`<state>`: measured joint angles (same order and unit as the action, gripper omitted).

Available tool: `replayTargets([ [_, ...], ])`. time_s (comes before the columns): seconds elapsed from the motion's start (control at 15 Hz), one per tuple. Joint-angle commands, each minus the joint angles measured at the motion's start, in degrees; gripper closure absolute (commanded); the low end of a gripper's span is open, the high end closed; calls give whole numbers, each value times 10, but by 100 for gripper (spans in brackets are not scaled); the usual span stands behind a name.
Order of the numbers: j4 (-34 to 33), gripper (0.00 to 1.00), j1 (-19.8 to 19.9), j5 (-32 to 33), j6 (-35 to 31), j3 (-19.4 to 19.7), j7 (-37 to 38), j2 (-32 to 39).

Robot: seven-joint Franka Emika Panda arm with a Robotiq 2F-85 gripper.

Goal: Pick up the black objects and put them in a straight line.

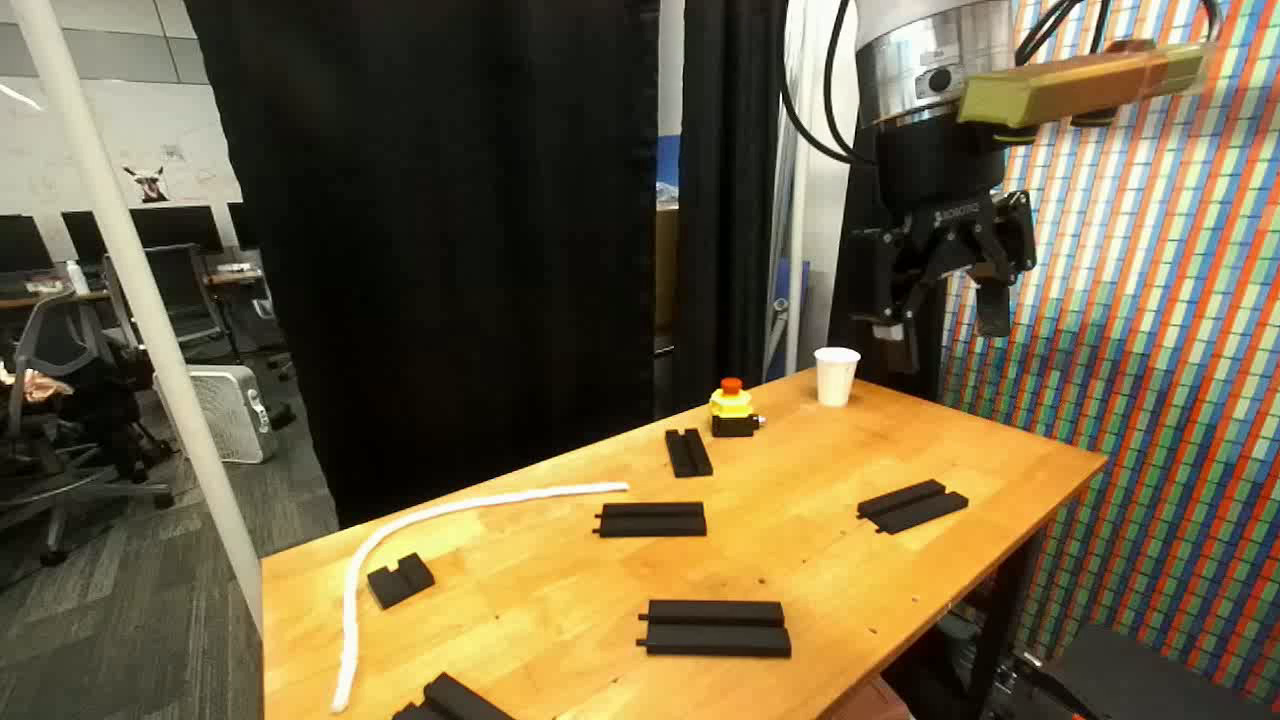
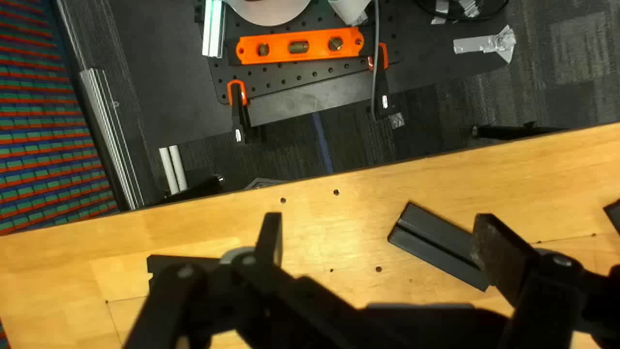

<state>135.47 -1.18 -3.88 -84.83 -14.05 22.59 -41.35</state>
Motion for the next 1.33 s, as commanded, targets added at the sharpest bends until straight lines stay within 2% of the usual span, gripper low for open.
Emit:
replayTargets([
  [0.0, -3, 0, -3, 2, 1, 2, 2, 1],
  [0.4, -4, 0, -5, 7, 2, 2, -7, 1],
  [0.73, 23, 0, -35, 64, -17, 9, -113, 22],
  [1.07, 102, 0, -67, 129, -129, 32, -225, 20],
  [1.27, 156, 0, -83, 151, -239, 48, -267, 19],
])
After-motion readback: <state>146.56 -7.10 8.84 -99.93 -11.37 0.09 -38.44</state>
